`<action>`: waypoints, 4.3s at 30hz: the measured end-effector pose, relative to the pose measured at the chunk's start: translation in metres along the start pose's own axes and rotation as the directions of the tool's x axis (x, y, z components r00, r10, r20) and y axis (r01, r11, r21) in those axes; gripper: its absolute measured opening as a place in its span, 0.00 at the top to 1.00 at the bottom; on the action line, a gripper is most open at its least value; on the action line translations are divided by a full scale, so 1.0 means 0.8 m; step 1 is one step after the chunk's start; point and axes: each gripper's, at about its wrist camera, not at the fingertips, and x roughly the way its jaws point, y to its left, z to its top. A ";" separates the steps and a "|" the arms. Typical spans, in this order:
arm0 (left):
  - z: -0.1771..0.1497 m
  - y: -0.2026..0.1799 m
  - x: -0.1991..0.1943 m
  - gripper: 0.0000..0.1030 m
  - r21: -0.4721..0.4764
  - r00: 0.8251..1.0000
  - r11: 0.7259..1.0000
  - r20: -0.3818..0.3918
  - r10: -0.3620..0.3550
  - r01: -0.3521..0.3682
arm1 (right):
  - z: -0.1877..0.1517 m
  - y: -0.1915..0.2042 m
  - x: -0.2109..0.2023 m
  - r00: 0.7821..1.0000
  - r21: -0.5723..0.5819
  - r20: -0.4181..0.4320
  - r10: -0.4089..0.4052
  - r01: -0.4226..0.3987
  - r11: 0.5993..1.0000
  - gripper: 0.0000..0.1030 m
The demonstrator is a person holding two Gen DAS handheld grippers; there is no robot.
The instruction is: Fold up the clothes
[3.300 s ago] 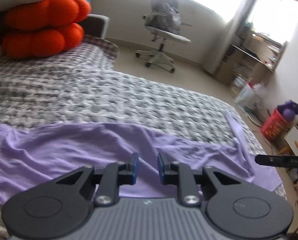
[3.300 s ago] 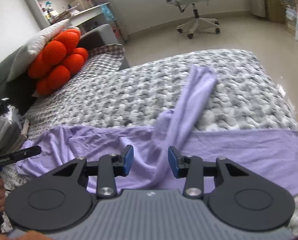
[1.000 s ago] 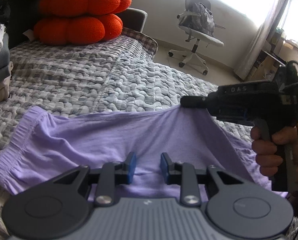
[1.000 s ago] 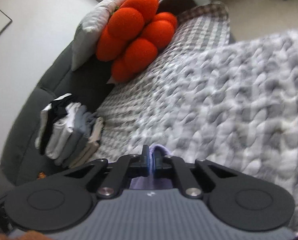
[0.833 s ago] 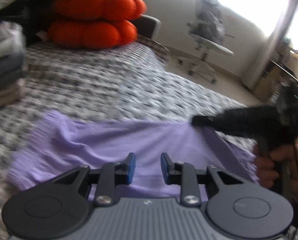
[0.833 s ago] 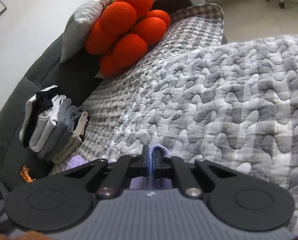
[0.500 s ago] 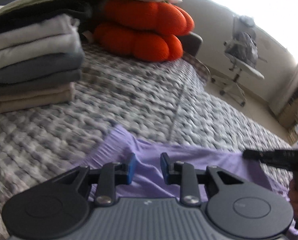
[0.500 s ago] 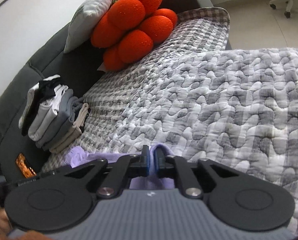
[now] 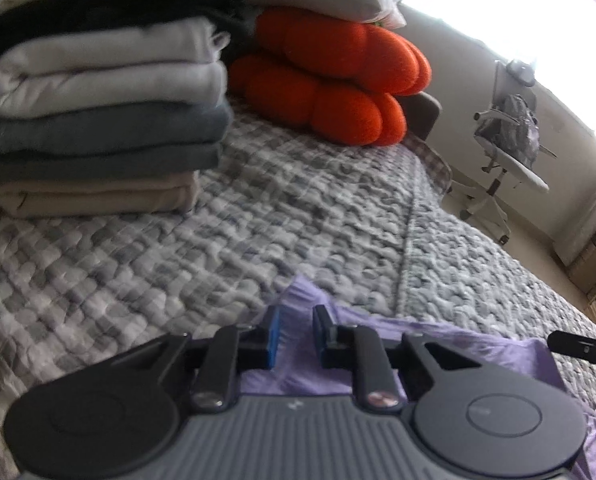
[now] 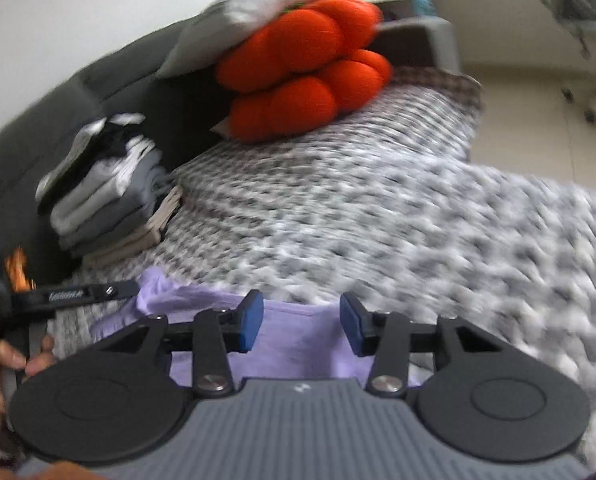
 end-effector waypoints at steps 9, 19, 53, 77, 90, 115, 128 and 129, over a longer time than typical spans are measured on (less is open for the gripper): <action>0.001 0.011 -0.017 0.83 -0.039 0.997 0.998 0.059 -0.050 0.052 | 0.007 0.053 0.053 0.999 -0.151 -0.038 0.023 -0.028 0.988 0.55; -0.002 -0.002 0.001 0.84 0.049 0.988 0.988 0.046 -0.149 0.147 | 0.001 0.073 0.080 0.999 -0.217 -0.050 -0.021 0.010 0.976 0.55; -0.006 -0.006 0.003 0.92 0.086 0.974 0.973 0.063 -0.218 0.213 | -0.006 0.099 0.077 0.997 -0.241 -0.016 -0.081 0.075 0.968 0.84; -0.003 -0.027 -0.027 0.86 0.089 0.980 0.977 0.039 -0.197 0.193 | -0.013 0.087 0.014 0.989 -0.184 -0.029 -0.145 0.137 0.973 0.66; -0.016 -0.099 -0.064 0.62 0.189 0.967 0.949 -0.070 -0.244 0.253 | -0.022 0.086 -0.059 0.975 -0.120 -0.026 -0.219 0.215 0.969 0.49; -0.097 -0.227 -0.066 0.55 0.443 0.912 0.801 -0.259 -0.317 0.404 | -0.080 -0.048 -0.205 0.900 0.305 0.029 -0.435 0.407 0.861 0.43; -0.129 -0.264 -0.071 0.56 0.512 0.887 0.726 -0.314 -0.340 0.459 | -0.113 -0.096 -0.241 0.857 0.406 0.012 -0.515 0.466 0.786 0.45; -0.131 -0.266 -0.071 0.56 0.515 0.885 0.722 -0.316 -0.342 0.463 | -0.111 -0.099 -0.240 0.850 0.399 0.016 -0.526 0.477 0.783 0.49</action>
